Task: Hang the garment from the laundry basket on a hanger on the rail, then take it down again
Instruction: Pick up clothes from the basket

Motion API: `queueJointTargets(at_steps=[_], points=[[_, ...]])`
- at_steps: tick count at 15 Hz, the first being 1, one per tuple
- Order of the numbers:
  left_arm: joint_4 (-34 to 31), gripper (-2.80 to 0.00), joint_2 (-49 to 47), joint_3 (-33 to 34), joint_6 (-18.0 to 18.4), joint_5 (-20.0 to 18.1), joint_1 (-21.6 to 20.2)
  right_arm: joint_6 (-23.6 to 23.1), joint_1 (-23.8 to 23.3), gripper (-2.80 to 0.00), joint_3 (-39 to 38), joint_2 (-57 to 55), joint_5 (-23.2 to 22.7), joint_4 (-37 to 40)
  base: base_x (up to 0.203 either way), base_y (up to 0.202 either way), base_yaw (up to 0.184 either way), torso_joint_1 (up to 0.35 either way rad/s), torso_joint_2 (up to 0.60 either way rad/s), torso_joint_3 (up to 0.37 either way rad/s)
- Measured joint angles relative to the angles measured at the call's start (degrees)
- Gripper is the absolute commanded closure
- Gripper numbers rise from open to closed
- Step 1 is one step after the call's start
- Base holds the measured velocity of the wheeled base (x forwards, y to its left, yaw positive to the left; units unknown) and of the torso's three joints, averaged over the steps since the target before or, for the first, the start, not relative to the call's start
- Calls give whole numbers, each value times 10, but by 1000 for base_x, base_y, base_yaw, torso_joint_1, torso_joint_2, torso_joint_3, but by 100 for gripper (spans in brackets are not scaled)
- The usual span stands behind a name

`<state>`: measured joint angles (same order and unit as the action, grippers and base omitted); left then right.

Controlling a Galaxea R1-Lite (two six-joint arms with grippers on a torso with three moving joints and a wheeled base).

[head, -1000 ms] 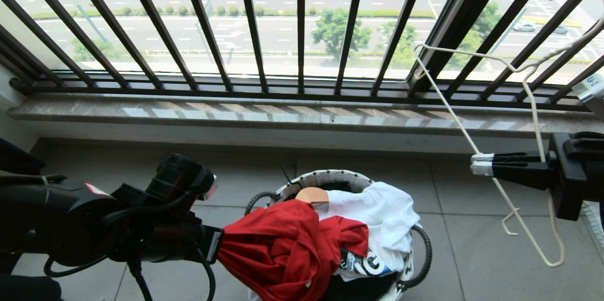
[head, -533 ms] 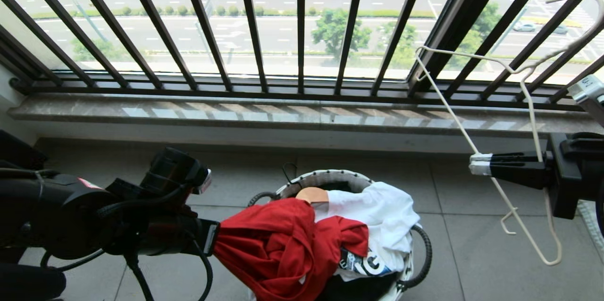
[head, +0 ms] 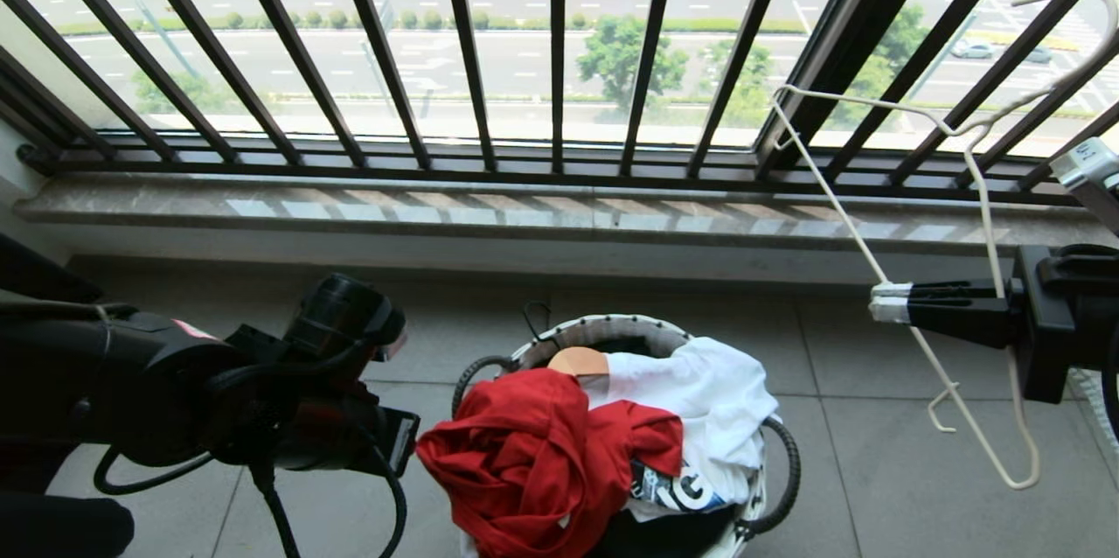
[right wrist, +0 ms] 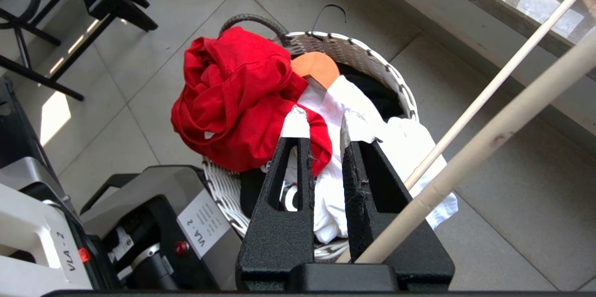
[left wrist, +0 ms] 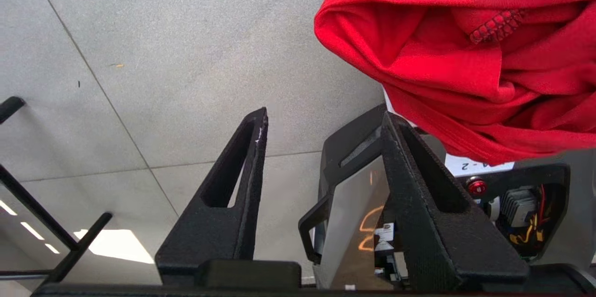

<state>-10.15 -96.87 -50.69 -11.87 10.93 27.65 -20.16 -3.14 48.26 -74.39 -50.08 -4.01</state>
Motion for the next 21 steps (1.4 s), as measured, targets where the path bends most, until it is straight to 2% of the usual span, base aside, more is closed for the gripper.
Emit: queueJointTargets(at_steps=[2, 3, 7, 9, 11, 14, 17, 18, 20, 21], points=[[-42, -280, 22, -9, -1, -1, 16, 0, -1, 0, 0, 0, 0, 0, 0, 0, 0, 0, 0, 0], [-45, 0, 28, -18, 0, -2, 23, 0, -1, 0, 0, 0, 0, 0, 0, 0, 0, 0, 0, 0], [-68, 0, 7, -79, 23, 0, 42, 0, -1, 0, 0, 0, 0, 0, 0, 0, 0, 0, 0, 0], [-79, 0, -22, -123, 68, 1, 44, 0, -2, 0, 1, 0, 0, 0, 0, 0, 0, 0, 0, 0], [-83, 0, -42, -153, 144, -1, 44, 0, -3, 0, 1, 0, 0, 0, 0, 0, 0, 0, 0, 0], [-84, 0, -59, -183, 297, -13, 44, -1, -5, 0, 1, 0, 0, 0, 0, 0, 0, 0, 0, 0], [-83, 0, -73, -207, 443, -64, 45, -1, -5, 0, 1, -3, 0, 0, 0, 0, 0, 0, 0, 0], [-83, 0, -77, -216, 467, -73, 51, -1, -5, 0, 1, -3, 0, 0, 0, 0, 0, 0, 0, 0], [-83, 0, -89, -235, 474, -78, 69, -1, -6, 0, 1, -7, 1, 0, 0, 0, 0, 0, 0, 0], [-84, -280, -93, -238, 476, -79, 81, -1, -6, 0, 1, -9, 2, 0, 0, 0, 0, 0, 0, 0]])
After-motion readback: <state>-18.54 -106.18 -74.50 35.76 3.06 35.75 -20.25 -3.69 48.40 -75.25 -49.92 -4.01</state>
